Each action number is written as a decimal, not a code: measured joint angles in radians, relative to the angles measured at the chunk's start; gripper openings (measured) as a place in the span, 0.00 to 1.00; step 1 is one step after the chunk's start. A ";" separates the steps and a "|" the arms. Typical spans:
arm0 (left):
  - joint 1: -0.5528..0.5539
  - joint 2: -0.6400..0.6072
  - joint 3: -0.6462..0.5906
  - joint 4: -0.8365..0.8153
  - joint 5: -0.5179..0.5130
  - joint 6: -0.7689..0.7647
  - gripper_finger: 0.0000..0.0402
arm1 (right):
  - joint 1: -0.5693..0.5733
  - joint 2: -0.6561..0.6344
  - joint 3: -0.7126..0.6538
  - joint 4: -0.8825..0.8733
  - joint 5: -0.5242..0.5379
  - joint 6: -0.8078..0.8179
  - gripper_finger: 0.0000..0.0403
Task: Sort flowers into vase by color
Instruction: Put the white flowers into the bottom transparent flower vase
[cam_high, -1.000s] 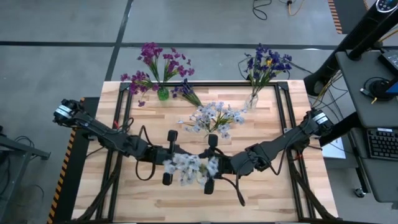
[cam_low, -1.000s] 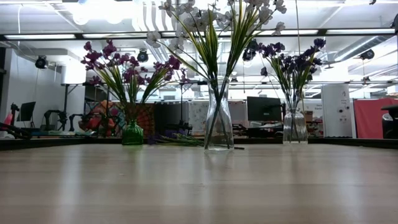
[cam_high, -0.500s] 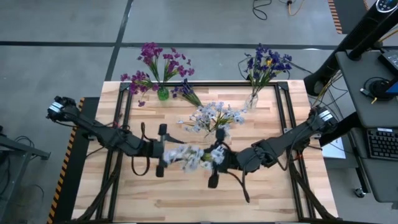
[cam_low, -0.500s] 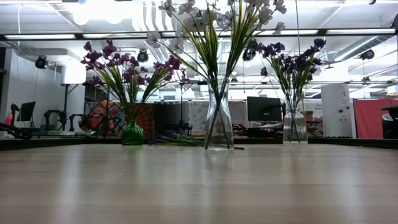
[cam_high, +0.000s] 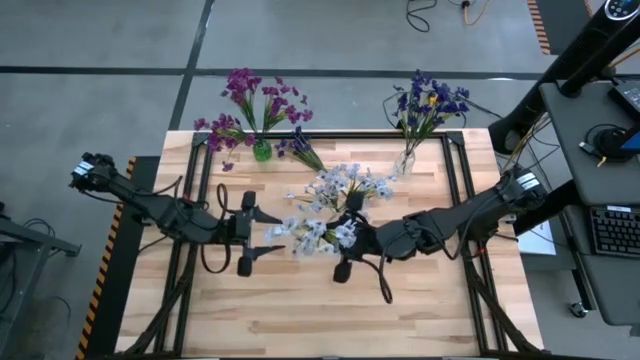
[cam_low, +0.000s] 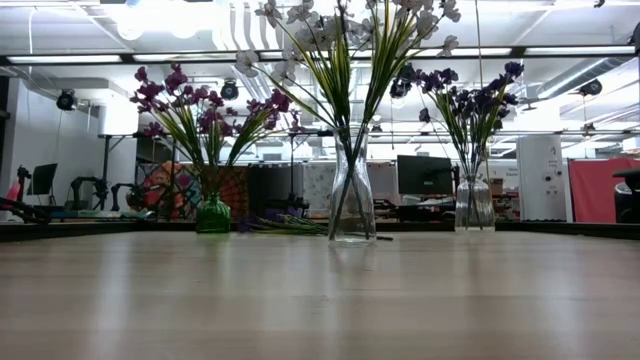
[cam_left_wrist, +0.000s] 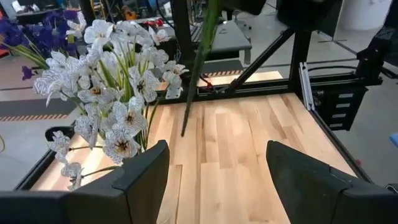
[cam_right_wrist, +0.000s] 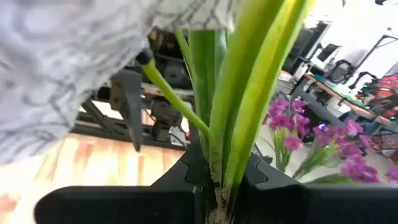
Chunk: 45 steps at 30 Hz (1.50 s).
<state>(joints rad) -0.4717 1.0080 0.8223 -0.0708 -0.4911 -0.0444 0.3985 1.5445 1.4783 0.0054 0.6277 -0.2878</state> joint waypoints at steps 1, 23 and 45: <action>0.000 0.001 0.000 0.000 0.000 0.000 0.62 | -0.001 -0.009 -0.019 0.007 0.001 0.000 0.06; 0.000 0.024 0.000 -0.001 -0.103 0.049 0.63 | -0.108 -0.185 -0.542 0.658 0.004 -0.128 0.06; 0.002 0.027 0.000 0.019 -0.104 0.061 0.63 | -0.155 -0.141 -0.541 0.658 0.002 -0.055 0.06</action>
<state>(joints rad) -0.4694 1.0351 0.8219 -0.0513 -0.5953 0.0170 0.2438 1.4035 0.9372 0.6636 0.6298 -0.3431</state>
